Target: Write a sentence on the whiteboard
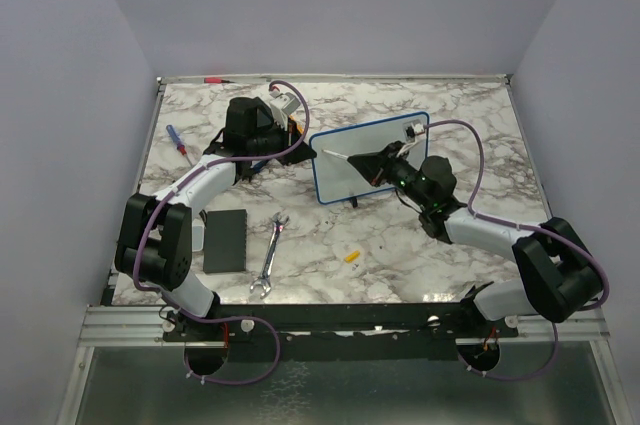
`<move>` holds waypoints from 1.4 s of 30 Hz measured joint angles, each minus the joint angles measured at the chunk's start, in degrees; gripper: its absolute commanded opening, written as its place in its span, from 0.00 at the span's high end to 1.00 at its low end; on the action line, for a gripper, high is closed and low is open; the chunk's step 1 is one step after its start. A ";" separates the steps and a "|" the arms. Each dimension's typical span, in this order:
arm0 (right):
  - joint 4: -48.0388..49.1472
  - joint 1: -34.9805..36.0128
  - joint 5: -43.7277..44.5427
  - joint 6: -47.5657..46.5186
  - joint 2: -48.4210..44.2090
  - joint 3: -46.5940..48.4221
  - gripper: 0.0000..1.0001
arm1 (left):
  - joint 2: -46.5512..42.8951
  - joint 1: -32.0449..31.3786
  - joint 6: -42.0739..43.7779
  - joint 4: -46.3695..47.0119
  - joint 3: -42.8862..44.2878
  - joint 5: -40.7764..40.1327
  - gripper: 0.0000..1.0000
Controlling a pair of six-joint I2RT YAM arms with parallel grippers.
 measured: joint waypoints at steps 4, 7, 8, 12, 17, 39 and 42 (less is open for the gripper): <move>-0.26 0.26 0.33 -0.22 0.00 -0.61 0.99 | -0.02 0.00 0.00 0.02 0.00 -0.02 1.00; -0.31 0.42 0.59 -0.28 -0.02 -1.11 0.99 | -0.02 0.00 0.00 0.02 -0.02 -0.02 1.00; -0.33 0.48 0.74 -0.31 -0.09 -1.27 0.99 | -0.02 0.00 0.00 0.02 -0.02 -0.02 1.00; -0.39 0.57 1.66 -0.35 -0.61 -2.05 0.99 | -0.02 0.00 0.00 0.04 -0.02 -0.02 1.00; -0.68 0.61 3.45 -0.35 -1.92 -3.15 0.99 | -0.09 -0.02 0.00 0.04 -0.07 -0.04 1.00; -2.47 1.09 5.60 -0.42 -3.54 -4.96 0.99 | -0.24 -0.02 0.07 -0.07 -0.13 -0.17 1.00; -2.45 1.44 5.60 -0.42 -3.17 -4.96 1.00 | -0.24 -0.02 0.09 -0.07 -0.15 -0.15 1.00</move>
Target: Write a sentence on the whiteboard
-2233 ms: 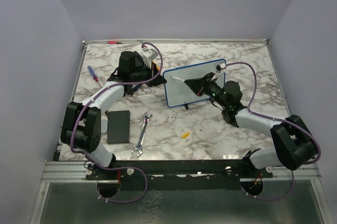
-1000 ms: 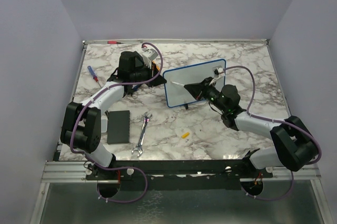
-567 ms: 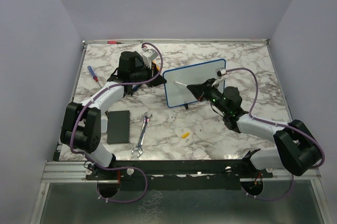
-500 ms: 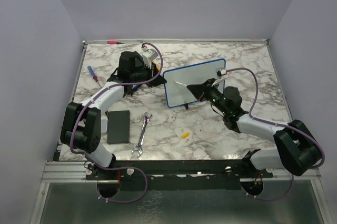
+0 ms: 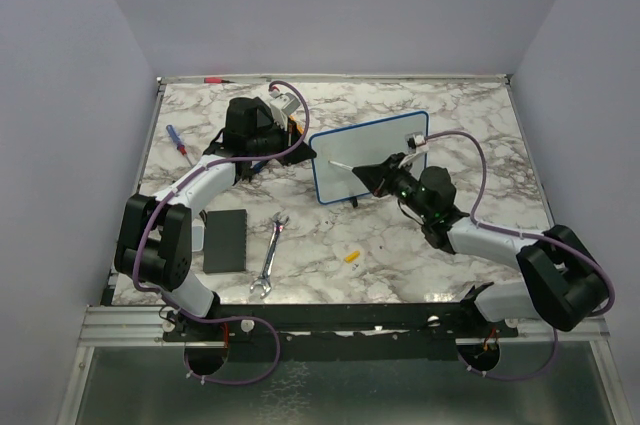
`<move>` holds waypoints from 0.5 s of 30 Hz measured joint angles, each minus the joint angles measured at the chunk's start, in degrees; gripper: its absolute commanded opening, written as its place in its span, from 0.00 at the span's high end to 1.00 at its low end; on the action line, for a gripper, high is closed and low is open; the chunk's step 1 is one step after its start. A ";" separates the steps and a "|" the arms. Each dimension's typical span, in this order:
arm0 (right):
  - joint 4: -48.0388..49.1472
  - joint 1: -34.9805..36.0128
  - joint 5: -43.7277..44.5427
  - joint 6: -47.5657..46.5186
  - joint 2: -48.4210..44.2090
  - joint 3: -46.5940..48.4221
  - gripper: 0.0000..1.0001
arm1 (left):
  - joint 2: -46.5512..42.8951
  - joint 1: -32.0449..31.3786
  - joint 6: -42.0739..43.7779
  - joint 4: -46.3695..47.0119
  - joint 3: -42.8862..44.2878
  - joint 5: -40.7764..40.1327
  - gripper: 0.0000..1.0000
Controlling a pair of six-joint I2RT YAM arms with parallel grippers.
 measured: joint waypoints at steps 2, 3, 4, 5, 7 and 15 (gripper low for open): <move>0.00 0.35 0.00 0.02 0.46 0.00 0.99 | 0.00 0.00 0.00 0.00 0.00 -0.02 1.00; 0.00 0.57 0.00 0.02 0.72 0.00 0.99 | 0.00 0.00 0.00 0.02 0.00 -0.02 1.00; 0.02 0.76 -0.02 0.02 0.96 0.00 0.99 | 0.00 0.00 0.00 0.02 0.00 -0.02 1.00; 0.02 0.96 -0.02 0.02 1.18 0.00 0.99 | 0.00 0.00 0.00 0.02 0.00 -0.04 1.00; 0.02 1.31 -0.02 0.02 1.57 0.00 0.99 | 0.00 0.00 0.00 0.02 0.00 -0.04 1.00; 0.02 2.19 0.15 0.02 2.21 0.09 0.99 | -0.15 -0.02 0.02 -0.11 -0.02 -0.11 1.00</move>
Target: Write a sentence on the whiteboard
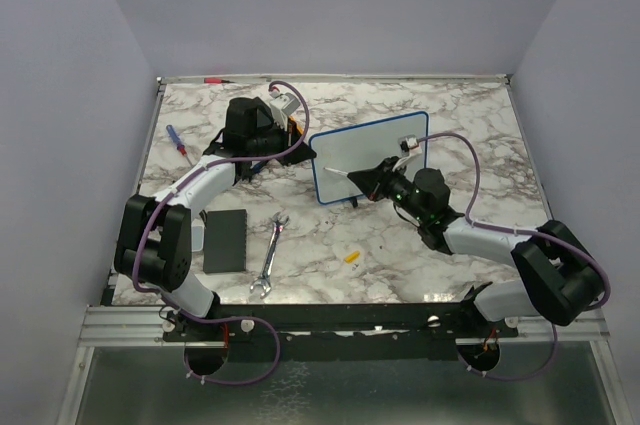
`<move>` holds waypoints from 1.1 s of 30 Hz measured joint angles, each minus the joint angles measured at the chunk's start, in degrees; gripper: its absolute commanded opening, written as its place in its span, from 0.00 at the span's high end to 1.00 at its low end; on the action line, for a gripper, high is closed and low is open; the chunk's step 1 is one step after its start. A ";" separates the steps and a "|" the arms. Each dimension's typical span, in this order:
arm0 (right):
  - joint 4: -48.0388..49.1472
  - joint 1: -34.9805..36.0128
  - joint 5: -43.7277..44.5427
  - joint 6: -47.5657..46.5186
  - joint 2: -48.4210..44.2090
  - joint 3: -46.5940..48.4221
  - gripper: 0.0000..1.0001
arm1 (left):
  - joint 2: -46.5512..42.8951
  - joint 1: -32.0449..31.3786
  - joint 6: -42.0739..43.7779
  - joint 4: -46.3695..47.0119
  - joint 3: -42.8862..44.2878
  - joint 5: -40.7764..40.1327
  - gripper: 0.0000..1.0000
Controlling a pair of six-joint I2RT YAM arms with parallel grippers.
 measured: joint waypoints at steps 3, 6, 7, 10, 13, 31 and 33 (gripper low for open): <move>-0.20 0.02 0.09 -0.02 -0.24 0.00 0.99 | -0.15 -0.04 0.00 -0.22 -0.02 -0.33 1.00; -1.46 0.09 0.87 -0.26 -1.79 -0.04 0.99 | -0.37 -0.11 -0.02 -0.28 -0.11 -0.83 1.00; -1.77 0.09 1.31 -0.48 -2.54 -0.09 0.99 | -0.44 -0.11 -0.02 -0.35 -0.11 -0.94 1.00; -3.26 0.09 2.49 -1.18 -5.60 -0.39 0.99 | -0.59 -0.22 -0.09 -0.57 -0.11 -1.36 1.00; -5.01 0.09 3.48 -1.97 -8.94 -0.81 0.99 | -0.59 -0.22 -0.22 -0.61 -0.11 -1.53 1.00; -13.75 0.09 8.33 -4.96 -13.35 0.76 1.00 | -1.05 -0.39 -0.68 -0.61 -0.48 -2.89 1.00; -13.73 0.09 8.33 -5.20 -12.50 1.46 0.99 | -1.05 -0.42 -0.70 -0.61 -0.48 -2.97 1.00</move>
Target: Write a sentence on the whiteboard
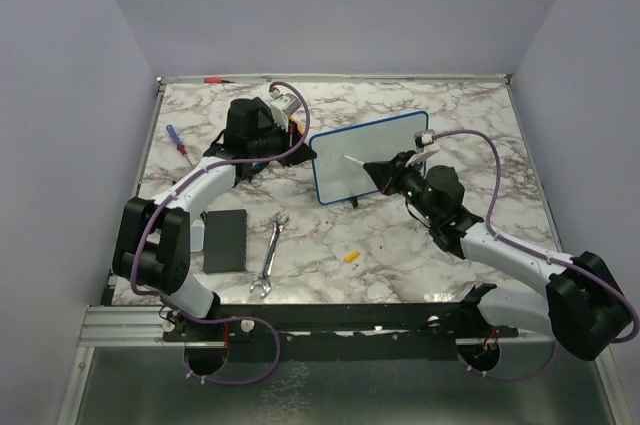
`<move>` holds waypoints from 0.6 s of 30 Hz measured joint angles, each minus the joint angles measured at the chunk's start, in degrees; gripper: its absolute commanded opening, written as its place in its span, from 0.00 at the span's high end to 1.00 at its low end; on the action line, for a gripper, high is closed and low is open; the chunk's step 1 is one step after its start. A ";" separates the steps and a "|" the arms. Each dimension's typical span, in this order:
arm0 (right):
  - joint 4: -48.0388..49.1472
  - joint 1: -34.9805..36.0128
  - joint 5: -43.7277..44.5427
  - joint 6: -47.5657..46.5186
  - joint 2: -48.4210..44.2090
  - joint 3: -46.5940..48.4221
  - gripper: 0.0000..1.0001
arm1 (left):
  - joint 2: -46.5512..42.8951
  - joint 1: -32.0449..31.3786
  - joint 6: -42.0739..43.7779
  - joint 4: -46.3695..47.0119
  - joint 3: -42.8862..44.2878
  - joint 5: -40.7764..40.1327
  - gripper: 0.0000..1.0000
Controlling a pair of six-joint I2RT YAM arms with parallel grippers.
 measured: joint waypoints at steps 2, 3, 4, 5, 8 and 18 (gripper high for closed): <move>-0.02 0.00 -0.02 -0.28 0.92 0.57 0.99 | 0.00 0.00 -0.07 0.00 0.00 -0.02 1.00; 0.00 0.00 -0.02 -0.37 1.31 0.81 0.99 | 0.00 0.00 -0.15 0.00 0.00 -0.04 1.00; 0.04 0.00 -0.02 -0.42 1.68 1.03 0.99 | 0.00 0.00 -0.15 0.00 0.00 -0.04 1.00; 0.11 0.00 -0.04 -0.44 1.95 1.14 0.99 | 0.00 -0.02 -0.15 0.00 0.00 -0.04 1.00; 0.46 0.00 -0.15 -0.46 2.56 1.46 0.99 | 0.00 0.00 -0.35 0.00 0.00 -0.26 1.00; 2.34 0.00 -1.57 -0.81 3.61 2.05 0.99 | 0.00 -0.02 -0.39 0.00 0.00 -0.33 1.00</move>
